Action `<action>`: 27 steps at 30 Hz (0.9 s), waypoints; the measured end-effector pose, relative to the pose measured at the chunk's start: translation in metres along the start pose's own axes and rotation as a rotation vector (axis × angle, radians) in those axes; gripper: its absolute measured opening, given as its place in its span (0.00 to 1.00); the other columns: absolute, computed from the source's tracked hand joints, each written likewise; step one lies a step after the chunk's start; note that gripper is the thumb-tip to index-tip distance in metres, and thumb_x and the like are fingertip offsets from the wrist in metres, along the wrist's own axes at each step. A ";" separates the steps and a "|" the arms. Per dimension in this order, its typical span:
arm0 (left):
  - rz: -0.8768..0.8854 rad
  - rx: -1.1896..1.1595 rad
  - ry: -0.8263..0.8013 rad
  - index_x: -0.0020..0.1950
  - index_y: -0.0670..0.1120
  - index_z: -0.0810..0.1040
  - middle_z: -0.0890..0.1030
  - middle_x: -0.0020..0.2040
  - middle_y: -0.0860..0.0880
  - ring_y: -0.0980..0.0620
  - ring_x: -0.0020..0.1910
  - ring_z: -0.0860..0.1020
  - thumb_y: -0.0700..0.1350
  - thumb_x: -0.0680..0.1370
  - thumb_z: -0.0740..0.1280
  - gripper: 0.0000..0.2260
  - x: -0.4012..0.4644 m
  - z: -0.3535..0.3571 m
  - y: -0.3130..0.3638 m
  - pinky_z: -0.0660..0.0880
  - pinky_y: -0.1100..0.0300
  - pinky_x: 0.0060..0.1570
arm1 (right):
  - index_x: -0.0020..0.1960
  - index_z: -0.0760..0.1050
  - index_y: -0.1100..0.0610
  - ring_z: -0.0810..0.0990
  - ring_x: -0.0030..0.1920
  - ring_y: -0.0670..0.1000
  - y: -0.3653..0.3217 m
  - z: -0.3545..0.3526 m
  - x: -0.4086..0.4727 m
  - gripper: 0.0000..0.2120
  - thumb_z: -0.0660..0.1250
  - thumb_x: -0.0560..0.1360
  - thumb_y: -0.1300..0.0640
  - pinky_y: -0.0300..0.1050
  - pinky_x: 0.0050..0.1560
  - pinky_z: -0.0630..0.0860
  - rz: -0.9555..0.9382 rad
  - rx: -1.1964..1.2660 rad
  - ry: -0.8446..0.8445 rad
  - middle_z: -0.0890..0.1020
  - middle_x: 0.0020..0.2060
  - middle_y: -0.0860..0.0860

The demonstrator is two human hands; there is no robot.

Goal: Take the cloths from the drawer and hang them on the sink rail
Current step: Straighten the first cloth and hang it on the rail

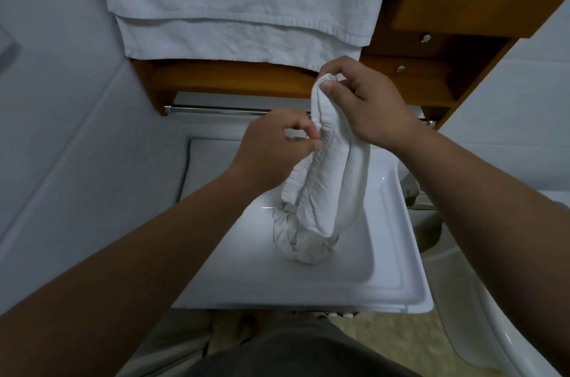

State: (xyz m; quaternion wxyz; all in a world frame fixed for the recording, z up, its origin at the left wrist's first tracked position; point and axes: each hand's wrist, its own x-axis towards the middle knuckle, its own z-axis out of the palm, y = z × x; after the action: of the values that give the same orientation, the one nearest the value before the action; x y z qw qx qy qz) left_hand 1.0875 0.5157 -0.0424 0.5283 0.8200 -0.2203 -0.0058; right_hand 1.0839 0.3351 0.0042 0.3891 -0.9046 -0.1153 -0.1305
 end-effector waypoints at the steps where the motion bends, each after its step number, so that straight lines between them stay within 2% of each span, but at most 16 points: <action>1: 0.026 0.014 -0.027 0.44 0.53 0.83 0.82 0.50 0.57 0.57 0.52 0.79 0.46 0.71 0.74 0.04 0.000 0.002 0.002 0.80 0.52 0.52 | 0.54 0.76 0.49 0.76 0.37 0.45 0.000 0.000 0.000 0.05 0.62 0.81 0.52 0.35 0.36 0.70 -0.002 0.003 -0.014 0.79 0.38 0.46; 3: 0.045 0.039 -0.051 0.48 0.55 0.84 0.82 0.52 0.58 0.58 0.52 0.78 0.48 0.72 0.73 0.06 0.003 0.005 0.003 0.79 0.52 0.53 | 0.55 0.76 0.50 0.78 0.41 0.52 0.000 0.002 0.001 0.06 0.62 0.81 0.52 0.45 0.40 0.74 -0.006 0.007 -0.040 0.81 0.42 0.51; 6: -0.011 0.071 -0.038 0.44 0.52 0.83 0.82 0.50 0.58 0.59 0.50 0.78 0.48 0.72 0.73 0.02 0.009 0.004 0.000 0.78 0.52 0.55 | 0.55 0.77 0.51 0.79 0.43 0.55 0.003 0.003 0.002 0.06 0.62 0.81 0.52 0.50 0.43 0.75 0.003 0.034 -0.045 0.82 0.43 0.53; 8: -0.069 0.051 -0.038 0.43 0.51 0.83 0.83 0.49 0.57 0.58 0.50 0.79 0.48 0.72 0.74 0.03 0.009 0.003 -0.001 0.77 0.52 0.56 | 0.55 0.77 0.52 0.80 0.45 0.55 0.002 0.002 0.002 0.07 0.63 0.81 0.53 0.49 0.44 0.75 0.012 0.076 -0.035 0.82 0.45 0.53; 11: -0.059 0.019 -0.126 0.49 0.49 0.83 0.84 0.48 0.56 0.56 0.50 0.81 0.48 0.70 0.76 0.09 0.008 0.005 0.004 0.78 0.51 0.56 | 0.55 0.77 0.54 0.80 0.45 0.53 -0.001 0.001 0.005 0.06 0.63 0.81 0.54 0.45 0.44 0.75 0.013 0.130 -0.033 0.82 0.46 0.53; 15: -0.087 -0.060 -0.134 0.51 0.47 0.83 0.85 0.48 0.53 0.55 0.48 0.82 0.45 0.70 0.76 0.10 0.009 0.011 0.005 0.79 0.50 0.54 | 0.54 0.77 0.57 0.75 0.35 0.39 0.001 -0.003 0.009 0.06 0.63 0.82 0.56 0.35 0.38 0.70 0.021 0.202 -0.057 0.80 0.36 0.40; 17: -0.118 -0.105 -0.088 0.49 0.48 0.83 0.85 0.47 0.52 0.54 0.47 0.82 0.44 0.70 0.76 0.09 0.011 0.011 0.004 0.79 0.50 0.54 | 0.54 0.77 0.59 0.72 0.32 0.40 0.002 -0.005 0.010 0.07 0.63 0.82 0.57 0.34 0.36 0.68 0.032 0.230 -0.048 0.78 0.32 0.39; 18: -0.122 -0.100 -0.072 0.48 0.48 0.83 0.84 0.46 0.52 0.54 0.46 0.82 0.44 0.70 0.76 0.09 0.011 0.011 0.004 0.79 0.50 0.54 | 0.54 0.77 0.58 0.72 0.32 0.42 0.001 -0.006 0.010 0.07 0.63 0.82 0.57 0.37 0.35 0.68 0.033 0.239 -0.041 0.78 0.33 0.43; 20: -0.114 -0.077 -0.077 0.47 0.48 0.83 0.84 0.45 0.52 0.53 0.45 0.81 0.45 0.70 0.77 0.08 0.012 0.011 0.004 0.79 0.51 0.52 | 0.54 0.76 0.56 0.74 0.34 0.58 0.001 -0.006 0.010 0.06 0.62 0.82 0.54 0.46 0.35 0.70 0.035 0.257 -0.033 0.79 0.38 0.59; 21: -0.110 -0.070 -0.093 0.46 0.47 0.82 0.84 0.44 0.52 0.52 0.44 0.81 0.46 0.69 0.77 0.08 0.011 0.011 0.004 0.79 0.50 0.51 | 0.54 0.76 0.55 0.74 0.36 0.59 0.001 -0.007 0.011 0.07 0.62 0.82 0.53 0.49 0.37 0.70 0.041 0.267 -0.028 0.78 0.41 0.65; 22: -0.113 -0.072 -0.115 0.46 0.45 0.82 0.84 0.44 0.51 0.51 0.44 0.81 0.46 0.69 0.77 0.09 0.010 0.012 0.004 0.79 0.49 0.50 | 0.54 0.76 0.55 0.74 0.37 0.58 0.002 -0.007 0.011 0.07 0.62 0.82 0.53 0.50 0.38 0.70 0.051 0.274 -0.020 0.78 0.44 0.66; 27: -0.122 -0.131 -0.181 0.48 0.42 0.83 0.85 0.48 0.49 0.51 0.47 0.82 0.45 0.70 0.76 0.10 0.008 0.015 0.005 0.80 0.48 0.52 | 0.56 0.76 0.58 0.74 0.39 0.49 0.001 -0.012 0.010 0.09 0.61 0.82 0.54 0.43 0.40 0.72 0.071 0.270 -0.013 0.78 0.45 0.52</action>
State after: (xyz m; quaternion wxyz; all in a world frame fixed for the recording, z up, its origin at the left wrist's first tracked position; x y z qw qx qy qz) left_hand 1.0889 0.4978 -0.0429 0.5574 0.7917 -0.2157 -0.1264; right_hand 1.0921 0.3264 0.0149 0.5108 -0.8484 -0.1020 -0.0941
